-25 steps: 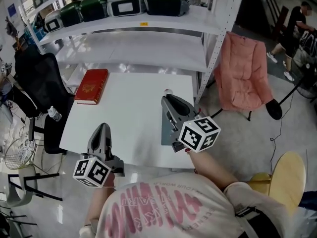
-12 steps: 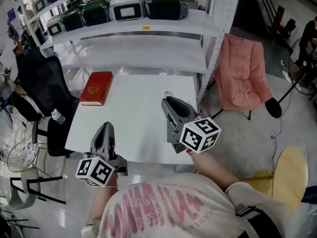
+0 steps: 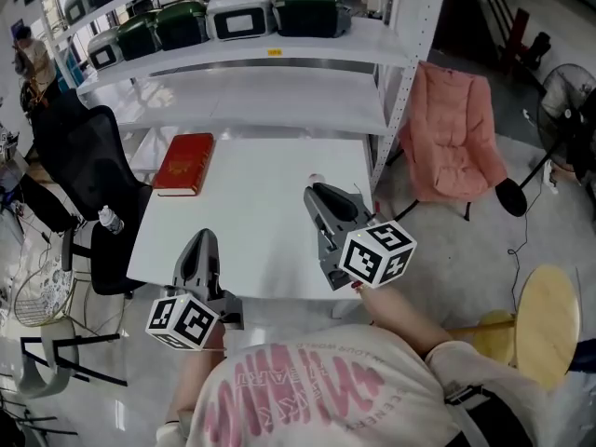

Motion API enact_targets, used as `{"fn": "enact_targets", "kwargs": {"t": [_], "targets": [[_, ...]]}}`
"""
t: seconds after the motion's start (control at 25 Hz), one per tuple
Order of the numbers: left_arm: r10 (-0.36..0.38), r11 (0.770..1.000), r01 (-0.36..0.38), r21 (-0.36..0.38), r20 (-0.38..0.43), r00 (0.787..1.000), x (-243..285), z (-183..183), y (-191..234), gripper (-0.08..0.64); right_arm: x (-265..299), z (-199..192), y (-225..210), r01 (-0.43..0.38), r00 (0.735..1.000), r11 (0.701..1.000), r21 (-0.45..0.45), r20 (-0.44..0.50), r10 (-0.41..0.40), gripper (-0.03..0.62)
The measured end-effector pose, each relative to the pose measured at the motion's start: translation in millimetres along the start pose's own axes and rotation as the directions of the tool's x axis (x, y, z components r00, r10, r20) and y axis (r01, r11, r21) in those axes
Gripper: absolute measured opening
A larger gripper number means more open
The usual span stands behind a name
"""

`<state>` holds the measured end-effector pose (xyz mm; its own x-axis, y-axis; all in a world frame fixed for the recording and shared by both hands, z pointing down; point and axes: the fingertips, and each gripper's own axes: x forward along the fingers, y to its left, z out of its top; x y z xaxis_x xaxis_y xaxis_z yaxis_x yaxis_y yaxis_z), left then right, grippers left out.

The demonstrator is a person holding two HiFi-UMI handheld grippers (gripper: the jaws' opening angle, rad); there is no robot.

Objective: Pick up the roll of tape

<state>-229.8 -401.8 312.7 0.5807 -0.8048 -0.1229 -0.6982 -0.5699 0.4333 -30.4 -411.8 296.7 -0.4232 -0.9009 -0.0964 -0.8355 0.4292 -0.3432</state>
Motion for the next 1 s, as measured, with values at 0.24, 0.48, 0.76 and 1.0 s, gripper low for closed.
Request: {"fn": "enact_targets", "kwargs": {"t": [0.24,0.48,0.76,1.0], "targets": [[-0.020,1.000,0.020,-0.002,-0.005,1.000,-16,3,-6,0.025,-15,-1,16,0.016,1.000,1.000,-0.002,0.006,-0.016,0.077],[-0.042,0.999,0.042,-0.006,-0.010,0.999,-38,7,-10,0.025,-32,-7,38,0.037,0.999,0.999,-0.005,0.011,-0.037,0.077],[-0.064,0.998,0.065,0.007,-0.027,0.998,-72,8,-20,0.025,-61,-19,67,0.058,0.998,0.998,-0.023,0.007,-0.058,0.075],[-0.070,0.998,0.070,-0.003,-0.037,0.997,-95,1,-22,0.025,-78,-33,80,0.080,0.997,0.996,-0.024,-0.009,-0.081,0.075]]}}
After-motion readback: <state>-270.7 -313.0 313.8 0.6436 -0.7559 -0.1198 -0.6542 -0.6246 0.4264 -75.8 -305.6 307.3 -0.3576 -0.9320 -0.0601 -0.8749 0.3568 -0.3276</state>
